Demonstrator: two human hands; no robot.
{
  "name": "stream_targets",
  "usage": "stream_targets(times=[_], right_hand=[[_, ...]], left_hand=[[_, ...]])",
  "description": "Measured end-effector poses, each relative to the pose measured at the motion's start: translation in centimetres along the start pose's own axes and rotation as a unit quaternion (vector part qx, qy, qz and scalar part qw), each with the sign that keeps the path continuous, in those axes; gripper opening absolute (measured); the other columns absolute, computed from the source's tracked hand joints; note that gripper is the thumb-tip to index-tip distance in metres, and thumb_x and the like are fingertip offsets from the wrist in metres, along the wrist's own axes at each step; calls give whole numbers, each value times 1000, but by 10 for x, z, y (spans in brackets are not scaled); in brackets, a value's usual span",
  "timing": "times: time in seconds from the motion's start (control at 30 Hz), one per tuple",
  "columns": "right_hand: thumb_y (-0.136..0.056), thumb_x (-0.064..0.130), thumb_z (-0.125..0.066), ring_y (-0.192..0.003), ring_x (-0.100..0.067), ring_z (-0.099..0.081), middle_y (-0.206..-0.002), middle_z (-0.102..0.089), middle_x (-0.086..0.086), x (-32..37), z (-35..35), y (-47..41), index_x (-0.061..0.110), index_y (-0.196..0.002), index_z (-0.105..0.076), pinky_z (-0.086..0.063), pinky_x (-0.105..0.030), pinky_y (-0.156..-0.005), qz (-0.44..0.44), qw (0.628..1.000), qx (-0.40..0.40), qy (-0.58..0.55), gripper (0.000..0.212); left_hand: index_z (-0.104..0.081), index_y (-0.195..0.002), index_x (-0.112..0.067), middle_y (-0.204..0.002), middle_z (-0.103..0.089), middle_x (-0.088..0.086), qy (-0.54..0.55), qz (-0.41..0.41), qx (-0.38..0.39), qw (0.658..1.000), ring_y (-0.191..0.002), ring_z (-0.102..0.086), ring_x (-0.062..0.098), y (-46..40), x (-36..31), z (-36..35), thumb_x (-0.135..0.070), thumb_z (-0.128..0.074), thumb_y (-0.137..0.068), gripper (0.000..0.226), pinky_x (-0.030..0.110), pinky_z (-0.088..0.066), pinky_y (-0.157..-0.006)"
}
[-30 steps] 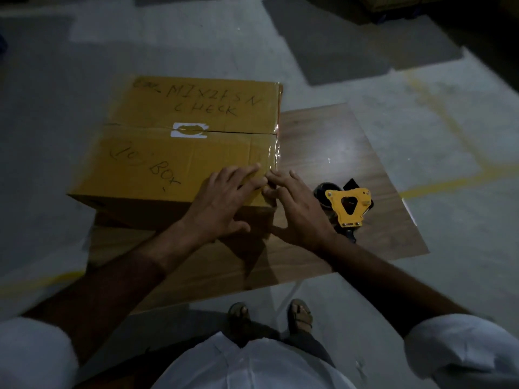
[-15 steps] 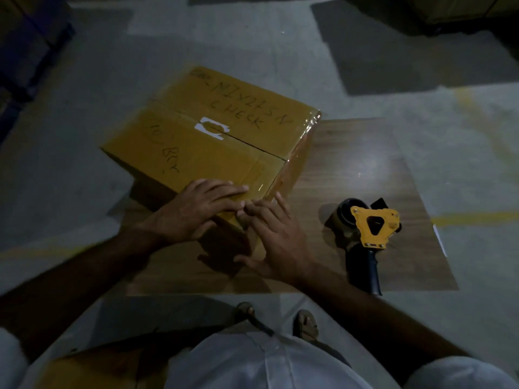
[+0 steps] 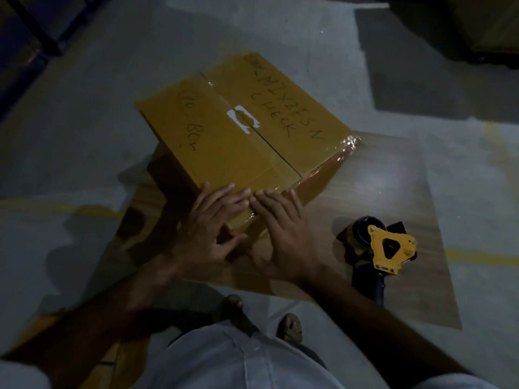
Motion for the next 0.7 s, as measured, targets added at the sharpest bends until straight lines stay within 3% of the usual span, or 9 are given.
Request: stream_targets(times=[0.13,0.23,0.33,0.47,0.5,0.57,0.63,0.7], right_hand=[[-83,54,-68,-145,-29,-38,-155,-44,-9,45,-14,-23,10,-157,-38,1,-53,-129,42,999,30,6,92],[-86,53,-65,-143,-28,-37,-154,-43,-10,54,-19,-45,9,-158,-35,4,-53,-129,73,994,55,64,90],[-89,45,-70,-154,-27,-27,-166,-32,-10,36,-13,-36,9,-162,-28,-2,-54,-129,33,995,51,85,92],[-92,46,-65,-159,-22,-19,-171,-25,-6,-6,8,-5,12,-164,-27,-2,-54,-129,-38,995,45,78,88],[-92,48,-66,-157,-21,-23,-169,-29,-4,-14,16,-2,13,-162,-31,-6,-54,-129,-47,995,40,73,86],[-94,52,-65,-150,-19,-38,-162,-44,-1,-26,29,-6,17,-154,-48,-20,-53,-127,-63,997,28,26,72],[-98,54,-61,-129,-16,-54,-144,-62,5,-39,38,-22,22,-136,-67,-40,-50,-112,-89,995,13,-35,50],[-99,52,-63,-109,-15,-58,-123,-70,7,-46,43,-40,24,-117,-77,-46,-49,-97,-98,994,3,-50,36]], left_hand=[[-54,-146,-10,-161,-45,0,19,-13,52,998,-153,-34,24,15,40,41,-30,-73,-91,61,59,-21,-126],[-52,-148,-8,-160,-44,4,0,-18,93,996,-153,-35,26,12,54,60,-14,-69,-94,57,57,-28,-124],[-51,-150,-8,-160,-43,3,-48,-5,71,996,-152,-36,24,5,48,62,9,-68,-90,65,52,-32,-123],[-47,-153,-8,-161,-42,4,-94,50,15,994,-150,-38,26,12,40,58,20,-65,-86,74,48,-35,-122],[-47,-153,-7,-161,-42,5,-105,63,5,992,-150,-39,27,11,38,58,15,-68,-87,73,48,-36,-121],[-47,-153,-9,-161,-41,5,-96,71,17,993,-151,-37,27,6,30,50,-15,-75,-94,66,51,-35,-122],[-51,-151,-16,-160,-42,0,-43,56,51,996,-150,-36,19,-7,15,35,-44,-58,-103,56,47,-32,-123],[-62,-141,-19,-151,-53,-5,17,60,33,998,-144,-45,13,-21,7,30,-44,-47,-106,45,44,-38,-120]])
Point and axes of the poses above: each hand's wrist, its own y-axis away from the middle knuckle, its own z-axis out of the back of the hand, x = y × z, the point moved 8 cm from there along -y, towards the middle knuckle
